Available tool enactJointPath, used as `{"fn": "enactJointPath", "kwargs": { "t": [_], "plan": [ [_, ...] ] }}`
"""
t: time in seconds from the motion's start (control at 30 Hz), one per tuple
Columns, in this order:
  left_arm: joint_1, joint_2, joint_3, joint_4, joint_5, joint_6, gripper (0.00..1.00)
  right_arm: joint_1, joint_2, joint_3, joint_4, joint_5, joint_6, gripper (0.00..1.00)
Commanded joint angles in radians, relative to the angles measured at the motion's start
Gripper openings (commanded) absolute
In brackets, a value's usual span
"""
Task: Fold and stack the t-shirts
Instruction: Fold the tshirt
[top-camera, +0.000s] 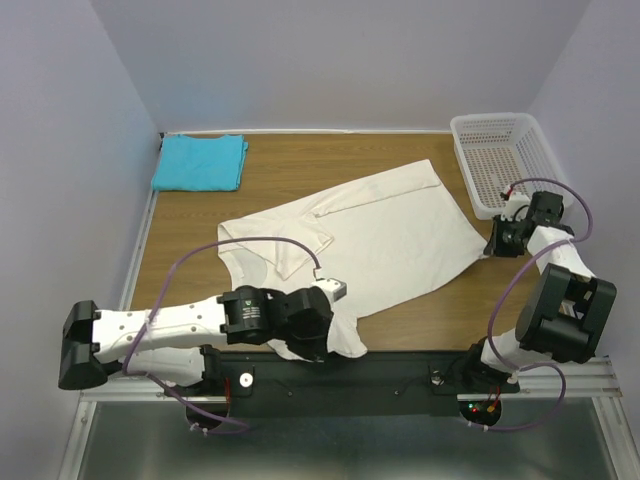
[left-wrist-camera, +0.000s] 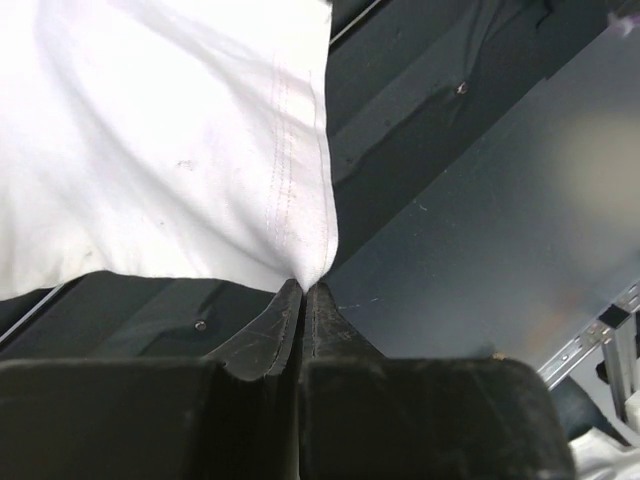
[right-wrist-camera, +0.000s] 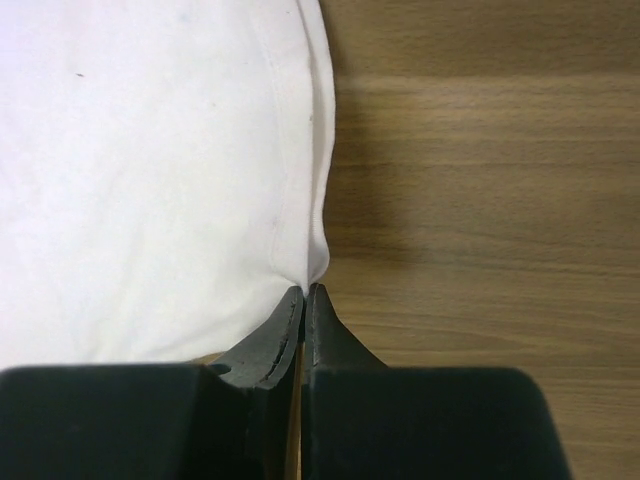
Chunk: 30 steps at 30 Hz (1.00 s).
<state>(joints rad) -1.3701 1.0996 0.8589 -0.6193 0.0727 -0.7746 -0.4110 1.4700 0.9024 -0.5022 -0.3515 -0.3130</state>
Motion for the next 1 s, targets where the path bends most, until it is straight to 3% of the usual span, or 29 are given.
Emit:
{"fn": "enactJointPath", "kwargs": {
  "t": [0.0,0.37,0.97],
  "plan": [
    [0.052,-0.118,0.029,-0.043,-0.051,-0.029,0.00,0.003,-0.054,0.044,-0.021,-0.066,0.028,0.01],
    [0.311,-0.221,0.058,-0.072,-0.042,0.034,0.00,0.003,-0.016,0.125,-0.036,-0.191,0.058,0.01],
    [0.575,-0.234,0.124,-0.161,-0.128,0.110,0.00,0.005,0.111,0.205,-0.016,-0.308,0.084,0.01]
  ]
}}
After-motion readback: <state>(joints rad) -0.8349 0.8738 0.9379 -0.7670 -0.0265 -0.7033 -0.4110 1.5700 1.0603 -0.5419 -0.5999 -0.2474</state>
